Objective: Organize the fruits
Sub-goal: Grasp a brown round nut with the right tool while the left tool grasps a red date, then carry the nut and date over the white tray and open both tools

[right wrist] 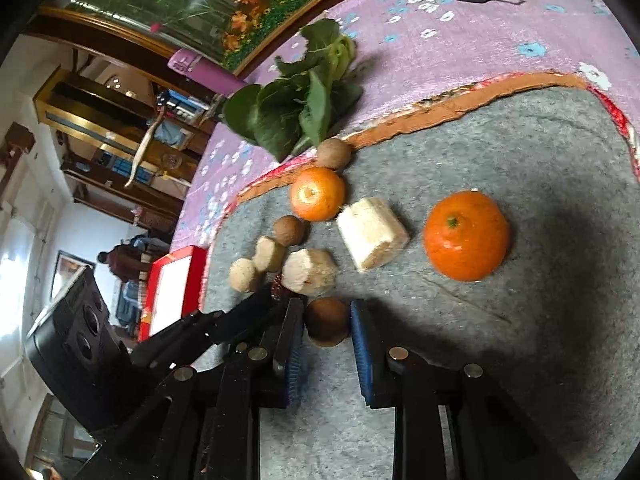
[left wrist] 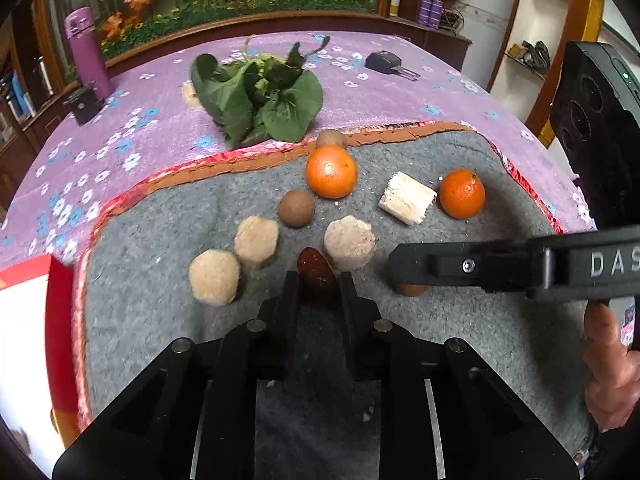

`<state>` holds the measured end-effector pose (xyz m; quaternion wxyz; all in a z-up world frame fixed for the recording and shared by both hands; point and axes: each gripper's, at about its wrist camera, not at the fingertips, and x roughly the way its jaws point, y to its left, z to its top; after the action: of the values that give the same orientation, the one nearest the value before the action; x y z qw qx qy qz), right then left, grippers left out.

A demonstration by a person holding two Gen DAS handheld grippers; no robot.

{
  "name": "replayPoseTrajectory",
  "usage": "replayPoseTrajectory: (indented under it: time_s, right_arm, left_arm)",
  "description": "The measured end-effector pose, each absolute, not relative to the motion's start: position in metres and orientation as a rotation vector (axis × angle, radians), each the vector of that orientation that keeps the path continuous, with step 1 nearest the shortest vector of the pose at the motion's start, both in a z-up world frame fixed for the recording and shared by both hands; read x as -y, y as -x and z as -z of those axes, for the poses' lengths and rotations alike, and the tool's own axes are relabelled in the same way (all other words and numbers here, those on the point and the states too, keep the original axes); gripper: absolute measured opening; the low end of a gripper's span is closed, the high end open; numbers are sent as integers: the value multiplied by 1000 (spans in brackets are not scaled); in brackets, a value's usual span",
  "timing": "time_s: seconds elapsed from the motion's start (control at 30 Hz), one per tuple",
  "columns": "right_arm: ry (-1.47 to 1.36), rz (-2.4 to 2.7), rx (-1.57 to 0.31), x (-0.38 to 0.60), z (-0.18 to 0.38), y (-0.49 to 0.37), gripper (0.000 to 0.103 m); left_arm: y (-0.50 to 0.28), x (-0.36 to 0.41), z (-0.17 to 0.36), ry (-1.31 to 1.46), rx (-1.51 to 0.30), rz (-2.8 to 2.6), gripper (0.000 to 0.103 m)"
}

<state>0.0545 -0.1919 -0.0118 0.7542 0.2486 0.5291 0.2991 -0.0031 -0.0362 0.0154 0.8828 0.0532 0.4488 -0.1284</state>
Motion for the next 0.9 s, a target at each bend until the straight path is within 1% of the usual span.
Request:
replayPoseTrajectory:
  time_s: [0.2,0.37,0.63,0.9]
  right_arm:
    - [-563,-699,-1108,193,6,-53,23]
    - [-551,-687,-1092,191,5,-53,23]
    - [-468,-656,-1063,181,4,-50,23]
    - [-409,-599,-983,178,3,-45,23]
  left_arm:
    - [38,22,-34,-102,-854,235,18]
    - [82,5,-52,-98,-788,202,18]
    - [147,-40,-59,-32,-749,99,18]
    - [184,-71,-70,-1,-691,35,18]
